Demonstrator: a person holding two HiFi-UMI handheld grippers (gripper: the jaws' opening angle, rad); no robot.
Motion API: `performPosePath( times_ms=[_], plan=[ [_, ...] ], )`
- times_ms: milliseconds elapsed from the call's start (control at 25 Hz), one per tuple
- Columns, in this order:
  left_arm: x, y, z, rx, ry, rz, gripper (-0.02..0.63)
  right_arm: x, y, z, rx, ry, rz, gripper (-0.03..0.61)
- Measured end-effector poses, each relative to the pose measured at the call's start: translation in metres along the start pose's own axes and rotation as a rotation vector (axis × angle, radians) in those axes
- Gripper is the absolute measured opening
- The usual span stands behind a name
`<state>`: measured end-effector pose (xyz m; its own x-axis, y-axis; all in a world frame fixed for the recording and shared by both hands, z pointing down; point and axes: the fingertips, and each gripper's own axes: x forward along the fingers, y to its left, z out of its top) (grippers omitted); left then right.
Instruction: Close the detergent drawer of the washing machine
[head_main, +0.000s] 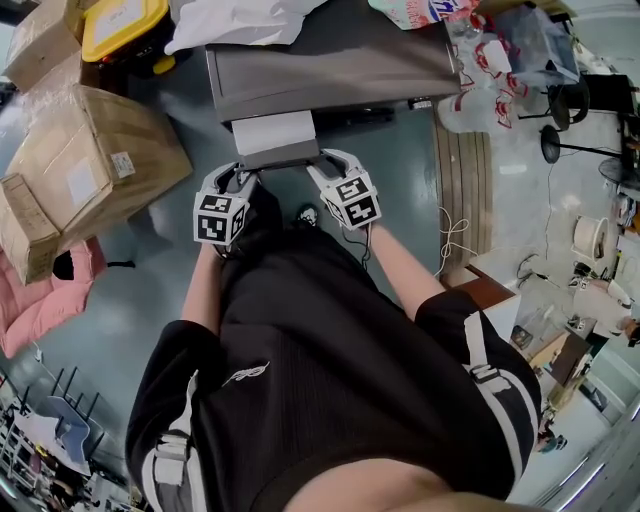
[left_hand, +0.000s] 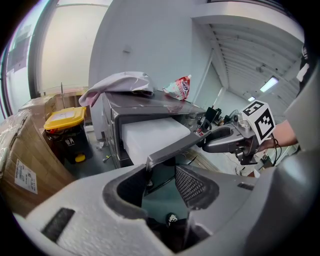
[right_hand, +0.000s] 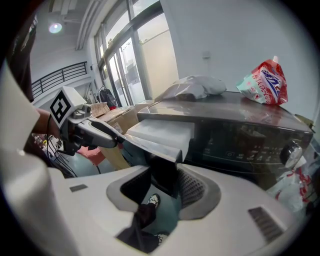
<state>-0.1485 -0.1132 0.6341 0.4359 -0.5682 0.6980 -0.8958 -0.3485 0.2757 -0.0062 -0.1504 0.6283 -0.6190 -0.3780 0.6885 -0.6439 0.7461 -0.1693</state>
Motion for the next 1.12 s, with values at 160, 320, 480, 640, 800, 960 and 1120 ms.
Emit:
performPosePath(
  times_ms=[160,320,480,640,800,960,1120],
  plan=[
    [0.0015,0.0011,0.0024,0.004,0.001,-0.003,0.184,0.0019,-0.0042,-0.0001,-0.005,0.002,-0.01,0.153],
    [0.003,0.0026,0.0027,0.004,0.002,-0.005,0.184,0.0048,-0.0057,-0.0038,-0.005,0.014,-0.011,0.153],
    [0.0046,0.0035,0.0028,0.003,0.006,-0.007,0.184,0.0063,-0.0062,-0.0043,-0.003,0.019,-0.012,0.153],
    [0.0059,0.0043,0.0033,0.003,0.006,-0.011,0.184,0.0083,-0.008,-0.0052,-0.01,0.013,-0.012,0.153],
    [0.0059,0.0053,0.0033,0.002,0.004,-0.016,0.184,0.0081,-0.0066,-0.0025,-0.006,0.013,-0.01,0.153],
    [0.0067,0.0061,0.0053,-0.001,0.001,-0.012,0.184,0.0089,-0.0089,-0.0004,-0.011,0.018,-0.016,0.153],
    [0.0051,0.0064,0.0093,0.001,-0.005,-0.013,0.184,0.0077,-0.0096,0.0023,-0.02,0.016,-0.012,0.153]
  ],
)
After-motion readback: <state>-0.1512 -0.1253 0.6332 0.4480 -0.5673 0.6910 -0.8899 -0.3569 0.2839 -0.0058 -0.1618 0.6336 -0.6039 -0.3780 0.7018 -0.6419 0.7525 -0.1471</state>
